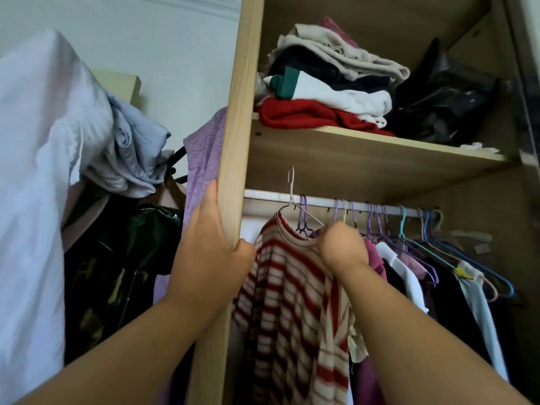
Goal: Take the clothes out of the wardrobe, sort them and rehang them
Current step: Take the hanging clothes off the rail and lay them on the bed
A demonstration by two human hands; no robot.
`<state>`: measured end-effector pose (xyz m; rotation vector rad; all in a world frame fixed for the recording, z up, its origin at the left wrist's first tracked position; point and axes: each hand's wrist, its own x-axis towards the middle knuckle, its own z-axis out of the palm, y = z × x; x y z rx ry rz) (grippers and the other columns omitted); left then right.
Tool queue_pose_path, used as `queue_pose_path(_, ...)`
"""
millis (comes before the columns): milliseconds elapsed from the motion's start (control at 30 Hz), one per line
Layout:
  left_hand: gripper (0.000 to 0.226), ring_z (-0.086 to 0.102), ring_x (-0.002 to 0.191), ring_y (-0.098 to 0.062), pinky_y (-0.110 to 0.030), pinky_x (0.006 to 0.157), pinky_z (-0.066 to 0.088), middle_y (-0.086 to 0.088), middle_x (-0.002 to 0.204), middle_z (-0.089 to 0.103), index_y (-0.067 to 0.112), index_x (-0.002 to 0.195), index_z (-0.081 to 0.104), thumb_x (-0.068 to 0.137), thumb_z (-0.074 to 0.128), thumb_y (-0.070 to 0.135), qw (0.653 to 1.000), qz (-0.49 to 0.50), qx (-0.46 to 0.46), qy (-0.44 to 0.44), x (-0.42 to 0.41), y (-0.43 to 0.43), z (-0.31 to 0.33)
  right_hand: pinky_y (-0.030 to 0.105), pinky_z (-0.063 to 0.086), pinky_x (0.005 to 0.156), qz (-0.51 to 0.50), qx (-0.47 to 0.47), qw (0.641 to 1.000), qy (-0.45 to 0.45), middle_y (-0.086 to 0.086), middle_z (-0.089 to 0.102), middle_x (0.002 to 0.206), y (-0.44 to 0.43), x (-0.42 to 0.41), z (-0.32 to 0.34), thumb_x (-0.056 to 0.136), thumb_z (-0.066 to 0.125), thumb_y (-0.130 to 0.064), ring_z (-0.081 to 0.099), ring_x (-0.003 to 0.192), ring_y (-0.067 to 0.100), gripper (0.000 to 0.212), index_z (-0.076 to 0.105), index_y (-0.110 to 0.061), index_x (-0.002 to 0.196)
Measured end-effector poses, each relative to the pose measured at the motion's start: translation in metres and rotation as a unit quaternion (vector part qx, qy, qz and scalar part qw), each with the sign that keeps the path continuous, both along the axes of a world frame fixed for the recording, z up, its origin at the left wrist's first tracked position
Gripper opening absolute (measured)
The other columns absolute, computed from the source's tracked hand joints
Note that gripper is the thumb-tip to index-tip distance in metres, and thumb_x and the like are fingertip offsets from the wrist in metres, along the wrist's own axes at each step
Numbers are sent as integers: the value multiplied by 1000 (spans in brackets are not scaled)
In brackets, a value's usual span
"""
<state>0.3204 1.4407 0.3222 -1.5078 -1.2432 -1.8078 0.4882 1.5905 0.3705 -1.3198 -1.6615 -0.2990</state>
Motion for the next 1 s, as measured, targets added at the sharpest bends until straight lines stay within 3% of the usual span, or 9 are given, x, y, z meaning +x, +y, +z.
queue_pose_path(167, 91, 40, 131, -26, -37, 104, 36, -10, 147, 36, 18, 150, 12, 73, 59, 13, 999, 33, -25, 8, 4, -6, 0, 33, 42, 72, 16, 42, 999, 30, 19, 66, 95, -39, 52, -2, 92, 44, -19, 60, 93, 38, 22, 63, -9, 89)
queue_pose_path(300, 83, 19, 142, -36, -61, 107, 22, -18, 154, 22, 3, 147, 21, 72, 41, 33, 949, 272, -34, 159, 15, -11, -1, 30, 39, 70, 17, 69, 997, 0, 10, 67, 92, -78, 114, -13, 95, 46, -27, 59, 88, 29, 24, 66, -15, 92)
queue_pose_path(367, 82, 18, 143, -35, -59, 108, 22, -14, 155, 22, 7, 147, 25, 73, 45, 37, 930, 278, -44, 235, 29, -11, -3, 30, 40, 70, 11, 81, 996, -19, 4, 67, 90, -103, 146, -23, 95, 47, -29, 58, 82, 22, 22, 67, -20, 90)
queue_pose_path(533, 79, 1, 146, -19, -51, 115, 6, 3, 159, 10, 25, 150, 12, 83, 52, 39, 950, 63, -153, 264, 90, 5, -16, 21, 36, 57, -30, 75, 995, -53, -13, 58, 72, -179, 208, -64, 94, 49, -34, 52, 66, 5, 22, 59, -35, 75)
queue_pose_path(700, 63, 18, 143, -25, -47, 116, 18, -5, 156, 22, 21, 150, 20, 93, 46, 28, 943, -114, -212, 231, 140, 27, -53, 6, 37, 60, -71, 37, 996, -34, -22, 63, 73, -268, 242, -117, 92, 52, -34, 56, 76, -7, 21, 62, -36, 74)
queue_pose_path(767, 49, 37, 133, -32, -42, 111, 28, -15, 144, 43, 16, 143, 37, 95, 46, 23, 936, -170, -216, 220, 151, 34, -77, 2, 37, 63, -102, 19, 994, -21, -28, 61, 69, -300, 248, -139, 91, 54, -33, 54, 75, -12, 19, 62, -38, 74)
queue_pose_path(833, 28, 55, 111, -34, -43, 96, 42, -15, 117, 63, 18, 119, 58, 97, 43, 27, 923, -219, -235, 212, 161, 40, -107, 3, 38, 64, -135, -9, 991, -11, -29, 61, 68, -332, 253, -160, 89, 56, -34, 55, 72, -7, 18, 61, -40, 73)
queue_pose_path(933, 28, 60, 79, -25, -35, 69, 45, 2, 76, 63, 19, 78, 57, 97, 43, 33, 876, -339, -266, 219, 175, 37, -161, 1, 38, 61, -202, -60, 977, 10, -28, 63, 69, -377, 252, -196, 89, 58, -34, 56, 74, -12, 15, 65, -38, 76)
queue_pose_path(1000, 24, 61, 75, -13, -30, 67, 45, 8, 73, 65, 22, 80, 62, 96, 47, 32, 827, -432, -293, 210, 185, 29, -196, 6, 40, 56, -262, -96, 960, 24, -26, 60, 68, -405, 246, -223, 89, 58, -36, 58, 70, -9, 11, 65, -40, 82)
